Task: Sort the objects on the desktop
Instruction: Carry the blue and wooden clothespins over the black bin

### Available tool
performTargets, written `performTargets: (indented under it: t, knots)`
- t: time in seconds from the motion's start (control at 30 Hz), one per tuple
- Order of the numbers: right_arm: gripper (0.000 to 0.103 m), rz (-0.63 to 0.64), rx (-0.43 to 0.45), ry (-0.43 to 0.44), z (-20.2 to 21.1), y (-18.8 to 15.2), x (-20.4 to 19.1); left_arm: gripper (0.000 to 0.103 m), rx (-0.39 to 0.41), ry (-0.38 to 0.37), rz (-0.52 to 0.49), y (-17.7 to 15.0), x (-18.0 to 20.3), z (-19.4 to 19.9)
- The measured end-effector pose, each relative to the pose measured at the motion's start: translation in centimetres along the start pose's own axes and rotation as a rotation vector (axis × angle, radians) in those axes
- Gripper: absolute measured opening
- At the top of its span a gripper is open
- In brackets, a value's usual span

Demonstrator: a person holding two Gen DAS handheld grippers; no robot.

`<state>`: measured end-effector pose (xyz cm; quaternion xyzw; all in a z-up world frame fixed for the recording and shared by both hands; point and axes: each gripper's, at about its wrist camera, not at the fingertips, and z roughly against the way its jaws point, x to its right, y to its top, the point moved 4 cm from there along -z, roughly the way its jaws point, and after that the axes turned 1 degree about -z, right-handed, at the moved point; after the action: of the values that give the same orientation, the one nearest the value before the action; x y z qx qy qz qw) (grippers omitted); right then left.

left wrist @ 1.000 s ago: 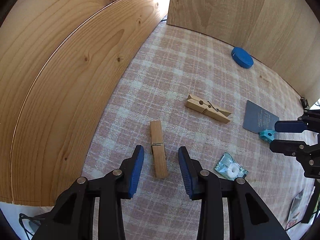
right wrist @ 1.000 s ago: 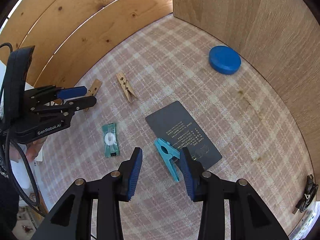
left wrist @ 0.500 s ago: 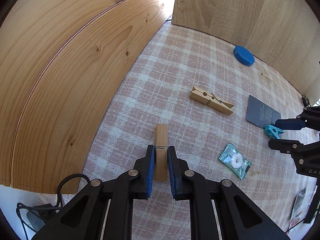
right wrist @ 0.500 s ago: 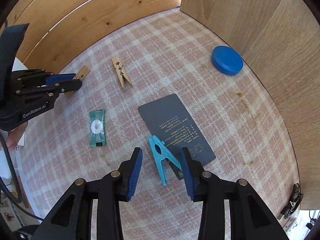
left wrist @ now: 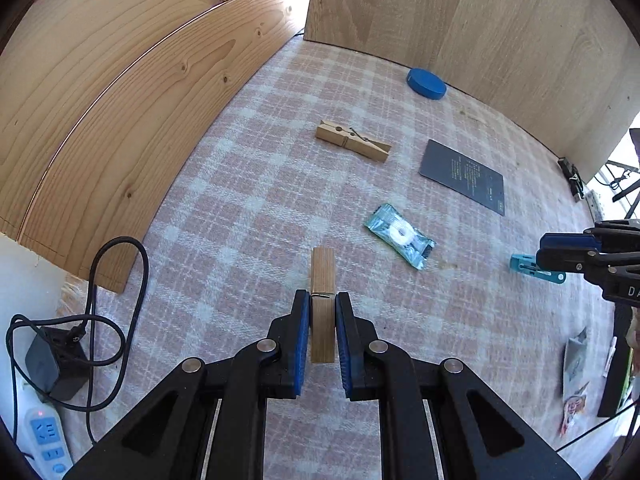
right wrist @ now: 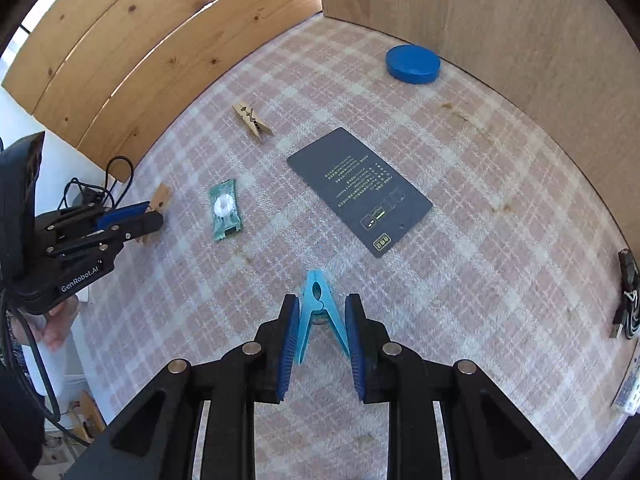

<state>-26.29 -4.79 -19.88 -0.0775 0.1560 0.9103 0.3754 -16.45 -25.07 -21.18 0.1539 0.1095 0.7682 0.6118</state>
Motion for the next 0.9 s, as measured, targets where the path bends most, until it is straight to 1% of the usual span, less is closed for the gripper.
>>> performTargets:
  t: [0.03,0.13,0.17,0.23,0.3,0.33,0.4,0.43,0.47,0.5,0.53,0.57,0.67,0.73,0.8,0.9]
  knots:
    - [0.0,-0.02,0.019,0.007,1.0,-0.6,0.2,0.014,0.005,-0.004,-0.014,-0.1,0.7,0.4]
    - [0.001,-0.092,0.083,0.05,4.0,-2.9,0.8,0.014,0.025,-0.014,-0.081,-0.3,3.4,1.7]
    - [0.001,-0.115,0.103,0.058,4.4,-3.6,0.6,0.014,0.033,-0.014,-0.103,-0.4,4.4,2.0]
    - [0.001,-0.149,0.131,0.056,6.0,-5.0,1.7,0.014,0.042,-0.038,-0.132,-0.4,6.2,2.6]
    - [0.001,-0.159,0.136,0.047,6.4,-6.1,2.1,0.014,0.051,-0.056,-0.151,-0.5,7.8,3.2]
    - [0.005,-0.16,0.132,0.044,6.6,-6.6,2.4,0.014,0.057,-0.061,-0.162,-0.6,8.5,3.6]
    - [0.005,-0.156,0.118,0.044,6.6,-7.4,2.9,0.014,0.063,-0.071,-0.18,-0.7,9.5,4.1]
    - [0.007,-0.153,0.118,0.029,6.5,-7.6,2.9,0.014,0.065,-0.074,-0.184,-0.9,9.8,4.4]
    - [0.012,-0.14,0.119,0.013,6.3,-7.7,2.8,0.014,0.066,-0.077,-0.186,-1.0,10.0,4.5]
    - [0.031,-0.118,0.115,0.004,6.3,-7.7,2.6,0.014,0.066,-0.079,-0.185,-1.3,10.0,4.8]
    - [0.047,-0.088,0.108,-0.004,5.9,-7.3,2.3,0.014,0.067,-0.078,-0.186,-1.6,9.9,5.1]
    - [0.049,-0.059,0.11,-0.024,5.8,-7.1,2.1,0.014,0.067,-0.074,-0.185,-2.0,9.8,5.4]
    - [0.049,0.016,0.102,-0.1,4.0,-5.4,1.5,0.014,0.066,-0.061,-0.175,-3.2,9.2,6.1]
    - [0.049,0.051,0.081,-0.114,2.5,-4.2,1.1,0.014,0.062,-0.053,-0.16,-3.8,8.5,6.3]
    - [0.049,0.071,0.039,-0.131,0.8,-3.4,1.1,0.014,0.057,-0.046,-0.146,-4.4,7.8,6.4]
    - [0.049,0.093,-0.02,-0.142,-1.1,-3.2,1.0,0.014,0.048,-0.038,-0.13,-4.9,7.0,6.2]
